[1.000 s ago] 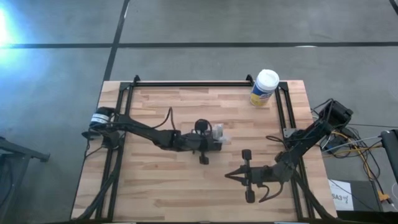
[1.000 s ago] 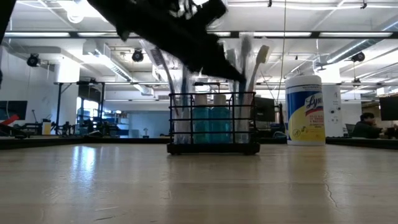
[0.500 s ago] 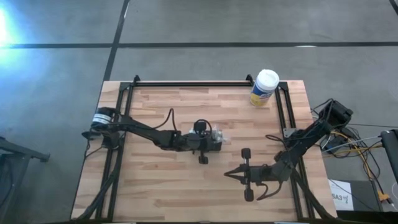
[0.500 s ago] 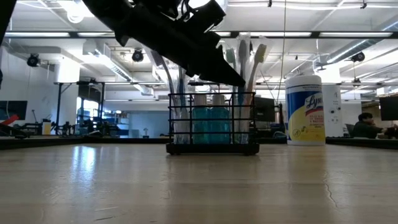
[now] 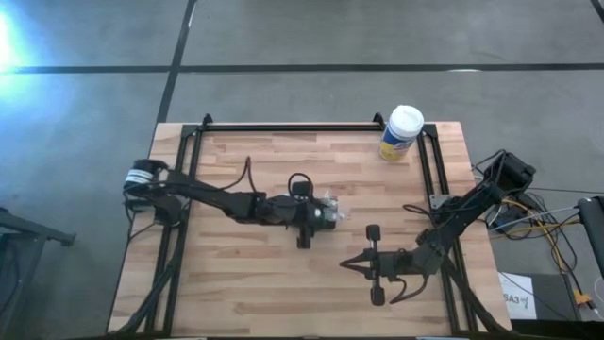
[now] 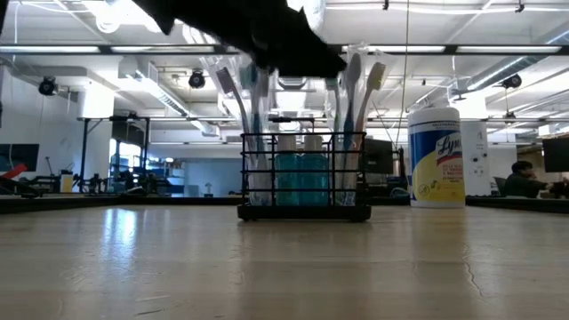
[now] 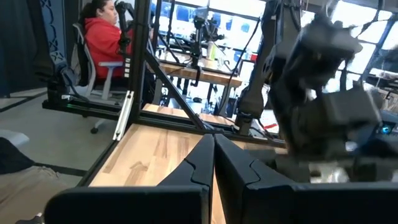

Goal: Pick & Place toothbrushing station
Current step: Return to Home Position

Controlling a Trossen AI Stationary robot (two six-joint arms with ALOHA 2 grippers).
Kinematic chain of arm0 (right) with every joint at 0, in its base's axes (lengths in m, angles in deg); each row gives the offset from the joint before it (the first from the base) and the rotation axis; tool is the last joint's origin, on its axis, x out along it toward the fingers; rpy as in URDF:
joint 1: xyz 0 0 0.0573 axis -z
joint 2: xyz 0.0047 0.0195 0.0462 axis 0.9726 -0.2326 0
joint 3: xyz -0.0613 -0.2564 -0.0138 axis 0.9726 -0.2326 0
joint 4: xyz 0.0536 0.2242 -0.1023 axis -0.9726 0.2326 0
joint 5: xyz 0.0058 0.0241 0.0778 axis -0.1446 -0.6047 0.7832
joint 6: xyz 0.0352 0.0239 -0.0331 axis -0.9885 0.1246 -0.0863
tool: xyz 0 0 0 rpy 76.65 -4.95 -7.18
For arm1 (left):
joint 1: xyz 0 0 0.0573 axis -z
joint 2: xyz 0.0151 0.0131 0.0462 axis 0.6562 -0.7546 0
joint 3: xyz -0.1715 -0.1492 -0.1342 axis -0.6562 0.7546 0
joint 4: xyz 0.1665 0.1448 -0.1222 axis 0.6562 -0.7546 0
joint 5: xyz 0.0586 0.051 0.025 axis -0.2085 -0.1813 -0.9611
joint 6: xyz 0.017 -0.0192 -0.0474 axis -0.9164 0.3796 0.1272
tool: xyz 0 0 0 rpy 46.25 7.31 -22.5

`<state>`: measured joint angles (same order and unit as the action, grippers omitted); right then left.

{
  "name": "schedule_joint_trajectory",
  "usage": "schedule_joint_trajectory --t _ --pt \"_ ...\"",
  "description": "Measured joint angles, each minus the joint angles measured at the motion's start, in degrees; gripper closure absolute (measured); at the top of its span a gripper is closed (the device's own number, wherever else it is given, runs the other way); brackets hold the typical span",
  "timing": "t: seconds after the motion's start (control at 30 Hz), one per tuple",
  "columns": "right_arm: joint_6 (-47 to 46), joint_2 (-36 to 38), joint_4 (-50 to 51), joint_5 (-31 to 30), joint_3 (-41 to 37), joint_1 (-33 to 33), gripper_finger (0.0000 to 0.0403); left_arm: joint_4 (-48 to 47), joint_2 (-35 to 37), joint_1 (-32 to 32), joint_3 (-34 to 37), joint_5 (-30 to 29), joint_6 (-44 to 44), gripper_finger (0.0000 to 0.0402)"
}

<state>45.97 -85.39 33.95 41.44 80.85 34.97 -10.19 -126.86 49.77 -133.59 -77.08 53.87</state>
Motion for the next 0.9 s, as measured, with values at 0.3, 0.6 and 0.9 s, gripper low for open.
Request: schedule_joint_trajectory --t 0.3,0.6,0.9 --pt "0.0 0.0 0.0 0.0 -0.1 0.0 0.0394 -7.7 15.7 3.8 0.8 6.5 -3.7 0.0140" --pt "0.4 -1.0 0.0 5.1 -0.2 0.1 0.0394 -22.2 44.2 6.1 10.6 7.1 -2.7 0.0228" --pt "-4.1 0.3 -1.9 18.0 -0.4 12.0 0.0394 -13.9 70.8 5.4 34.1 2.9 -4.8 0.0392"
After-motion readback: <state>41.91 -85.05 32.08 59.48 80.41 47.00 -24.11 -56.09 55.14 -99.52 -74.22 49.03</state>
